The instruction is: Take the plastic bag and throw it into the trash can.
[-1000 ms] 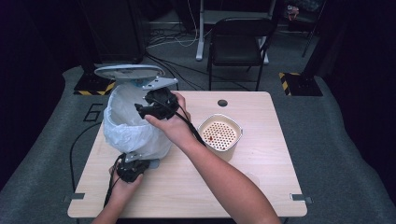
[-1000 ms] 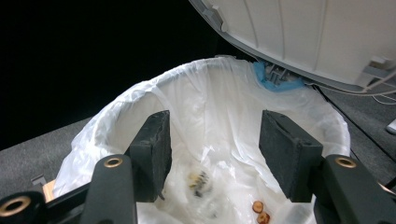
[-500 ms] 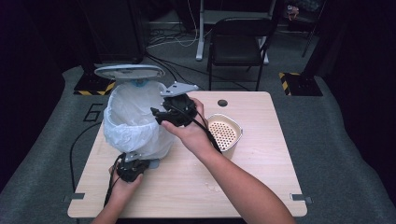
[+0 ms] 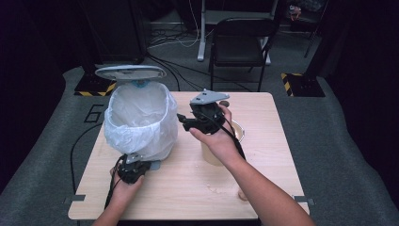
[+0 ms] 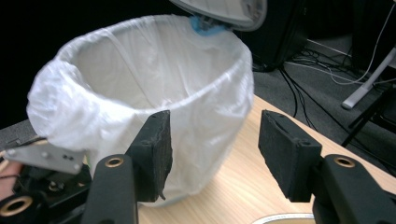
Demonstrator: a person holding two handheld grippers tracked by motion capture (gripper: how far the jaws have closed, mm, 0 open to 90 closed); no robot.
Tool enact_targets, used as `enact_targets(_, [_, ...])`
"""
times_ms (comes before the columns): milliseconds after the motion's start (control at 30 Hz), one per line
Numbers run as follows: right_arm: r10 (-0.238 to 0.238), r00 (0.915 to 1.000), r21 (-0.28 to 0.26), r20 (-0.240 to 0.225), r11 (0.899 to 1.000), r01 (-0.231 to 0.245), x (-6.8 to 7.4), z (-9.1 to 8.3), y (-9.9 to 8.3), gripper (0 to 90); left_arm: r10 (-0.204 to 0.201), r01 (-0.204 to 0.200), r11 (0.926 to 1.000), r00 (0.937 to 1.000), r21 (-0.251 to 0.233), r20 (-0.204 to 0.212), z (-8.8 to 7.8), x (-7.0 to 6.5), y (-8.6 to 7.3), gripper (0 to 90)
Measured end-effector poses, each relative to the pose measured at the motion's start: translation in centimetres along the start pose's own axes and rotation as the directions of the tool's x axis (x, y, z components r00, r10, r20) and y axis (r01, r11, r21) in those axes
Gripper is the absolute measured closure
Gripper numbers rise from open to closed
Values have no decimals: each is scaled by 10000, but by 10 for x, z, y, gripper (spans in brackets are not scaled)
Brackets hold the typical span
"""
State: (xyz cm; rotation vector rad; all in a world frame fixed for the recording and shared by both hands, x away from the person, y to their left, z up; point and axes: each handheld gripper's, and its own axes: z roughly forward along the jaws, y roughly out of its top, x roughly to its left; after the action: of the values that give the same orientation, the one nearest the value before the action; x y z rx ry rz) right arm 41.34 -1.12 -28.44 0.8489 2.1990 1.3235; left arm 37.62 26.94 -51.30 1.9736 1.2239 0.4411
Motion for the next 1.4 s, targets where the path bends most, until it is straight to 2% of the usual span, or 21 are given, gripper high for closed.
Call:
enact_targets(67, [59,9999,126,154,9999,-61,-12,-3,-9,464,43,-43,10000,10000,-16,-64,0,-1,0,900])
enact_targets(300, [152,9991,96,407,9998,-156,-31,-11,-22,494,99,-99,9999,9999,-23,-60,0,-1,-1,900])
enact_targets(333, [207,9986,115,496,9997,-213,-38,-13,-28,505,113,-113,9999,9999,-14,-58,0,-1,0,900])
enact_targets(433, [307,9980,165,552,9994,-316,-45,-13,-34,519,24,-25,10000,10000,-63,-73,0,-1,-1,900])
enact_targets(467, [482,9967,300,660,9983,-502,-53,-13,-42,533,29,-29,10000,10000,-58,-65,0,-1,-1,900])
enact_targets(567, [551,9958,406,734,9975,-582,-59,-12,-49,540,13,-14,10000,10000,-75,-74,0,-1,-1,900])
enact_targets(600, [677,9945,462,805,9964,-716,-66,-11,-56,543,26,-27,10000,10000,-70,-65,0,-1,-1,900])
enact_targets(700, [790,9931,470,869,9954,-833,-72,-11,-63,544,-12,11,10000,10000,-92,-74,0,-1,-1,900])
enact_targets(733, [740,9935,476,868,9958,-784,-75,-11,-65,544,150,-150,9999,9999,10,-49,0,0,-1,900])
enact_targets(833, [691,9930,468,963,9962,-738,-81,-11,-72,544,171,-171,9999,9999,-6,-13,0,0,-1,900])
enact_targets(1100, [970,9859,621,1361,9924,-1062,-103,-11,-91,556,127,-127,9999,9999,-11,19,-1,0,-1,900])
enact_targets(1133, [1128,9817,676,1532,9900,-1242,-110,-11,-99,559,103,-103,9999,9999,-28,3,-1,0,-1,900])
enact_targets(1167, [1121,9810,697,1582,9898,-1244,-113,-11,-102,563,21,-22,10000,10000,-83,-24,0,0,-1,900])
enact_targets(1200, [1199,9788,722,1660,9884,-1333,-117,-10,-106,570,98,-98,10000,10000,-18,-7,-1,0,-1,900])
enact_targets(1300, [1251,9760,848,1785,9862,-1419,-125,-10,-116,591,148,-148,9999,9999,7,13,-1,0,-1,900])
enact_targets(1400, [1334,9733,921,1867,9840,-1525,-132,-9,-124,612,22,-22,10000,10000,-62,-34,0,0,-1,900])
